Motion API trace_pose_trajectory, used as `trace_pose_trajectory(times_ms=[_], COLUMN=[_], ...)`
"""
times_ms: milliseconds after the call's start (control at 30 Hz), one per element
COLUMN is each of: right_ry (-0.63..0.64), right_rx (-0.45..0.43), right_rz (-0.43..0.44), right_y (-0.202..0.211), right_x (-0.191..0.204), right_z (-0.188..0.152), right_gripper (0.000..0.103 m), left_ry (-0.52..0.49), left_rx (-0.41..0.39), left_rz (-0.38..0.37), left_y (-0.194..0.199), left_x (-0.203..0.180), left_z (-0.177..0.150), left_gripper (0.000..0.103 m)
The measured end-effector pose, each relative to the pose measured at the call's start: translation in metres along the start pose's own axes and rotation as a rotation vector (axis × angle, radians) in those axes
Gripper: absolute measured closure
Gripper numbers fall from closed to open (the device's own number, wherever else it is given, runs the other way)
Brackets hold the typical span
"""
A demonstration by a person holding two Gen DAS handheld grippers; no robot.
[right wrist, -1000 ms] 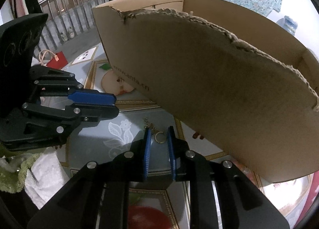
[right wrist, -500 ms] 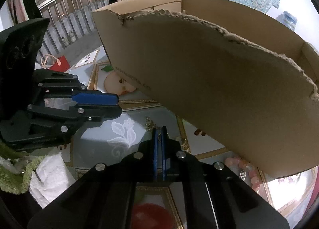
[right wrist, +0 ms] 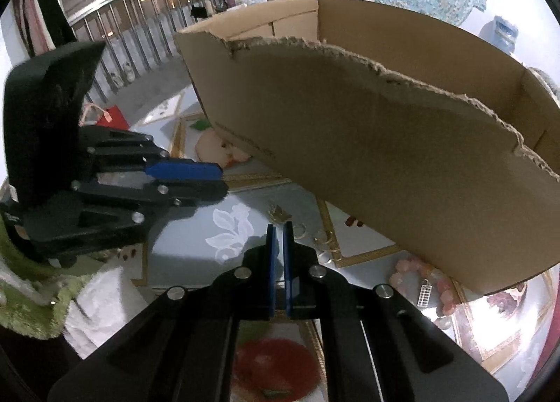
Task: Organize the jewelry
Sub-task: 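Close the right gripper on the keychain ring while the left gripper holds the charm, then carry the silver keychain over the box with both grippers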
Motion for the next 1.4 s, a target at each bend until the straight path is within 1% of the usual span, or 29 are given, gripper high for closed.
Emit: trace_pose_trajectory(times_ms=[67, 133, 200, 300, 400, 533, 567, 667, 700, 1133, 1233, 1400], right_ry=[-0.008, -0.020, -0.042, -0.063, -0.069, -0.047, -0.041, -0.047, -0.058, -0.091, -0.096, -0.109], right_rx=[0.016, 0.023, 0.020, 0.009, -0.002, 0.000, 0.004, 0.007, 0.004, -0.021, -0.037, -0.087], right_rz=[0.006, -0.004, -0.002, -0.020, -0.041, -0.059, -0.059, -0.051, -0.039, -0.005, -0.004, 0.000], right_y=[-0.004, -0.007, -0.008, -0.010, -0.011, -0.011, -0.011, -0.011, -0.011, -0.007, 0.001, 0.022], right_x=[0.000, -0.003, -0.005, -0.007, -0.007, -0.005, -0.006, -0.008, -0.010, -0.012, -0.011, -0.010], right_z=[0.000, 0.000, 0.002, 0.005, 0.007, 0.009, 0.010, 0.011, 0.011, 0.004, 0.001, -0.004], right_gripper=[0.097, 0.094, 0.084, 0.082, 0.082, 0.082, 0.083, 0.092, 0.092, 0.092, 0.092, 0.092], left_ry=[-0.001, 0.003, 0.006, 0.008, 0.005, 0.003, 0.003, 0.005, 0.005, 0.007, 0.001, -0.024], left_rx=[-0.003, -0.007, -0.006, -0.006, -0.004, -0.002, -0.003, -0.002, -0.002, 0.000, -0.004, -0.038], left_rz=[0.000, 0.002, 0.003, 0.001, 0.000, 0.000, 0.000, 0.001, 0.001, 0.005, 0.006, 0.013], left_y=[0.001, 0.003, 0.003, 0.004, 0.004, 0.003, 0.003, 0.003, 0.003, 0.002, 0.004, 0.018], left_x=[-0.001, 0.000, 0.001, 0.002, 0.003, 0.003, 0.002, 0.003, 0.003, 0.000, -0.003, -0.012], left_z=[0.000, -0.001, -0.001, 0.000, 0.000, 0.001, 0.001, 0.001, 0.001, 0.004, 0.003, 0.004], left_gripper=[0.089, 0.089, 0.089, 0.089, 0.089, 0.089, 0.089, 0.089, 0.089, 0.089, 0.089, 0.089])
Point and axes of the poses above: each gripper's, at about its wrist camera, not at the fingertips, and y roughly against the way its jaws point, x to its left, z to its top, the point moved 4 cm from there along -y, roughly the way its jaws point, and after that the axes turned 12 degrees about x, right-handed, at the moved point
